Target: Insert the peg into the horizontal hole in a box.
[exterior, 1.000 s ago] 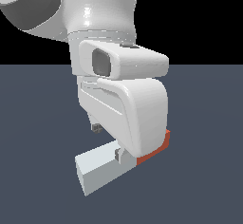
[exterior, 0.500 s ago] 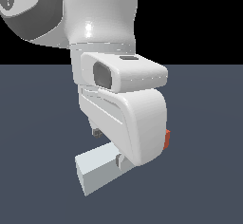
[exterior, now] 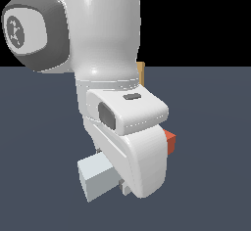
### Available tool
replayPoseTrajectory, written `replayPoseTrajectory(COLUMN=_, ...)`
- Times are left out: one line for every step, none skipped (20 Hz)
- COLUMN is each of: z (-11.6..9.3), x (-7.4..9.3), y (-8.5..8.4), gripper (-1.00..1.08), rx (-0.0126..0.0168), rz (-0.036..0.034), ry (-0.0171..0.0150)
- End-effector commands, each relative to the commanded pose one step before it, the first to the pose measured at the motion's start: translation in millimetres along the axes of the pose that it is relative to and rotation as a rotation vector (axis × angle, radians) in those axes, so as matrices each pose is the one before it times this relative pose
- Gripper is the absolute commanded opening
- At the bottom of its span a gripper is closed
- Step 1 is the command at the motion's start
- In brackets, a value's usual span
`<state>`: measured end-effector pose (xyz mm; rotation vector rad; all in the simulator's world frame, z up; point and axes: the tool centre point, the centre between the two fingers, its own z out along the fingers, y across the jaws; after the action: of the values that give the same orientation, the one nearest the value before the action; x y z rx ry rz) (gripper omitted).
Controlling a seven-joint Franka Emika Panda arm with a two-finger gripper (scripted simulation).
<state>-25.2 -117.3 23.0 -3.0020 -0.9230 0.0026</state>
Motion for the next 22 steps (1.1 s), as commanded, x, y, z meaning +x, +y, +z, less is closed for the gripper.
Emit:
replayPoseTrajectory(z=1.11, x=0.63, y=0.56, gripper=-1.0, rx=-0.00113, rz=-0.00013, ry=0.00133)
replayPoseTrajectory(z=0.0, x=0.0, y=0.0, gripper=-1.0, rx=0.0, rz=0.0, ry=0.0)
replayPoseTrajectory(z=0.0, x=0.0, y=0.0, gripper=-1.0, rx=0.0, rz=0.0, ry=0.0)
replayPoseTrajectory(z=0.0, x=0.0, y=0.0, gripper=-1.0, rx=0.0, rz=0.0, ry=0.0)
replayPoseTrajectory(z=0.0, x=0.0, y=0.0, gripper=-1.0, rx=0.0, rz=0.0, ry=0.0)
replayPoseTrajectory(z=0.0, x=0.0, y=0.0, gripper=-1.0, rx=0.0, rz=0.0, ry=0.0)
replayPoseTrajectory(z=0.0, x=0.0, y=0.0, gripper=-1.0, rx=0.0, rz=0.0, ry=0.0)
replayPoseTrajectory(z=0.0, x=0.0, y=0.0, gripper=-1.0, rx=0.0, rz=0.0, ry=0.0)
replayPoseTrajectory(z=0.0, x=0.0, y=0.0, gripper=-1.0, rx=0.0, rz=0.0, ry=0.0)
replayPoseTrajectory(z=0.0, x=0.0, y=0.0, gripper=-1.0, rx=0.0, rz=0.0, ry=0.0)
replayPoseTrajectory(z=-0.41, x=-0.38, y=0.27, gripper=-1.0, rx=0.0, rz=0.0, ry=0.0)
replayPoseTrajectory(z=-0.17, x=0.59, y=-0.42, gripper=-1.0, rx=-0.0003, rz=-0.00235, ry=-0.00036)
replayPoseTrajectory(z=-0.6, x=1.47, y=-0.97, gripper=-1.0, rx=-0.00004, rz=-0.0064, ry=-0.00002)
replayPoseTrajectory(z=-1.0, x=2.51, y=-1.69, gripper=-1.0, rx=-0.00008, rz=-0.01083, ry=-0.00004)
replayPoseTrajectory(z=-1.4, x=3.48, y=-2.35, gripper=-1.0, rx=-0.00011, rz=-0.0151, ry=-0.00005)
replayPoseTrajectory(z=-1.78, x=4.45, y=-3.02, gripper=-1.0, rx=-0.00013, rz=-0.01933, ry=-0.00006)
replayPoseTrajectory(z=-2.16, x=5.4, y=-3.69, gripper=-1.0, rx=-0.00016, rz=-0.02346, ry=-0.00007)
replayPoseTrajectory(z=-2.53, x=6.3, y=-4.33, gripper=-1.0, rx=-0.00017, rz=-0.02744, ry=-0.00008)
replayPoseTrajectory(z=-2.88, x=7.18, y=-4.96, gripper=-1.0, rx=-0.00019, rz=-0.03132, ry=-0.00008)
replayPoseTrajectory(z=-3.22, x=8.03, y=-5.58, gripper=-1.0, rx=-0.0002, rz=-0.03507, ry=-0.00007)
replayPoseTrajectory(z=-3.55, x=8.85, y=-6.19, gripper=-1.0, rx=-0.0002, rz=-0.03869, ry=-0.00007)
replayPoseTrajectory(z=-3.86, x=9.63, y=-6.79, gripper=-1.0, rx=-0.0002, rz=-0.0422, ry=-0.00006)
